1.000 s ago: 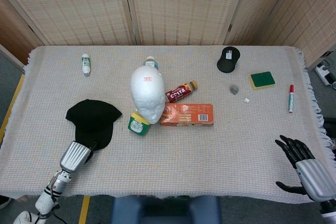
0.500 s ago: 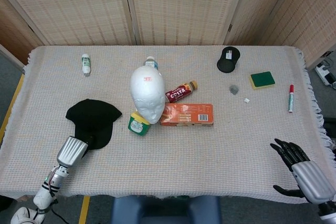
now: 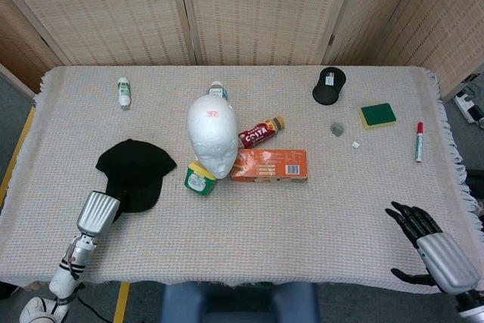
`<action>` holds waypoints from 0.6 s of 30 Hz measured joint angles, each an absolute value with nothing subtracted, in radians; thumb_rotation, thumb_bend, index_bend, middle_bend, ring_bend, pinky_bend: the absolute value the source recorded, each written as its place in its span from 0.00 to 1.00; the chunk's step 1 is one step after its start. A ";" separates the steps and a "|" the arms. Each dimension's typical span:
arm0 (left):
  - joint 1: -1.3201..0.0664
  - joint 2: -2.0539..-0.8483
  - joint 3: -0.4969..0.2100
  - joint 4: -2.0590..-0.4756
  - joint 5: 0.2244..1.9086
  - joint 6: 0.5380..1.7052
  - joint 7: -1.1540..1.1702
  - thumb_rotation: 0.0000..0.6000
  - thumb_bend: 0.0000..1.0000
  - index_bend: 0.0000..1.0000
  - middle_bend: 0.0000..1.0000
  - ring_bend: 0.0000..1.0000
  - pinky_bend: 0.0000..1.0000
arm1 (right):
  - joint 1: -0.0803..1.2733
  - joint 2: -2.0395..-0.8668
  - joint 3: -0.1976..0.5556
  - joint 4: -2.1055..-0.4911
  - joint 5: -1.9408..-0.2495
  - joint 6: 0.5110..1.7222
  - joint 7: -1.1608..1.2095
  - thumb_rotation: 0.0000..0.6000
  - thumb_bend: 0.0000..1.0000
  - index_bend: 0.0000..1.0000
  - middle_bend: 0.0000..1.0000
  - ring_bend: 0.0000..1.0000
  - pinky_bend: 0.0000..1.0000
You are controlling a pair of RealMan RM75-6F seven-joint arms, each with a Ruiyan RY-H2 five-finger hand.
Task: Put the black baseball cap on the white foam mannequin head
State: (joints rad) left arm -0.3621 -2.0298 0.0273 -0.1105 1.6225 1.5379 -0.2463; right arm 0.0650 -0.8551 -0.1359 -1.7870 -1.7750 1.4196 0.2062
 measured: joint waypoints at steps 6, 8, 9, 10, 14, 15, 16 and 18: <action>-0.377 -2.032 -0.005 -0.114 1.586 1.562 -0.268 1.00 0.44 0.68 1.00 1.00 1.00 | 0.066 -0.850 -0.141 -1.787 -1.783 1.421 0.213 1.00 0.08 0.00 0.00 0.00 0.00; -0.381 -2.029 -0.011 -0.114 1.579 1.568 -0.271 1.00 0.44 0.68 1.00 1.00 1.00 | 0.066 -0.849 -0.142 -1.786 -1.785 1.423 0.217 1.00 0.08 0.00 0.00 0.00 0.00; -0.382 -2.027 -0.012 -0.113 1.577 1.570 -0.272 1.00 0.44 0.69 1.00 1.00 1.00 | 0.066 -0.849 -0.143 -1.786 -1.785 1.424 0.218 1.00 0.08 0.00 0.00 0.00 0.00; -0.383 -2.024 -0.014 -0.114 1.574 1.575 -0.274 1.00 0.44 0.69 1.00 1.00 1.00 | 0.067 -0.848 -0.144 -1.785 -1.786 1.424 0.220 1.00 0.08 0.00 0.00 0.00 0.00; -0.388 -2.014 -0.026 -0.119 1.562 1.602 -0.285 1.00 0.46 0.71 1.00 1.00 1.00 | 0.068 -0.847 -0.146 -1.784 -1.789 1.423 0.224 1.00 0.08 0.00 0.00 0.00 0.00; -0.390 -2.011 -0.029 -0.121 1.559 1.611 -0.289 1.00 0.46 0.72 1.00 1.00 1.00 | 0.069 -0.847 -0.147 -1.784 -1.790 1.422 0.225 1.00 0.08 0.00 0.00 0.00 0.00; -0.394 -2.008 -0.033 -0.123 1.555 1.623 -0.293 1.00 0.47 0.72 1.00 1.00 1.00 | 0.070 -0.846 -0.148 -1.784 -1.792 1.421 0.226 1.00 0.08 0.00 0.00 0.00 0.00; -0.401 -2.001 -0.041 -0.128 1.548 1.646 -0.301 1.00 0.48 0.72 1.00 1.00 1.00 | 0.071 -0.845 -0.149 -1.784 -1.796 1.421 0.230 1.00 0.08 0.00 0.00 0.00 0.00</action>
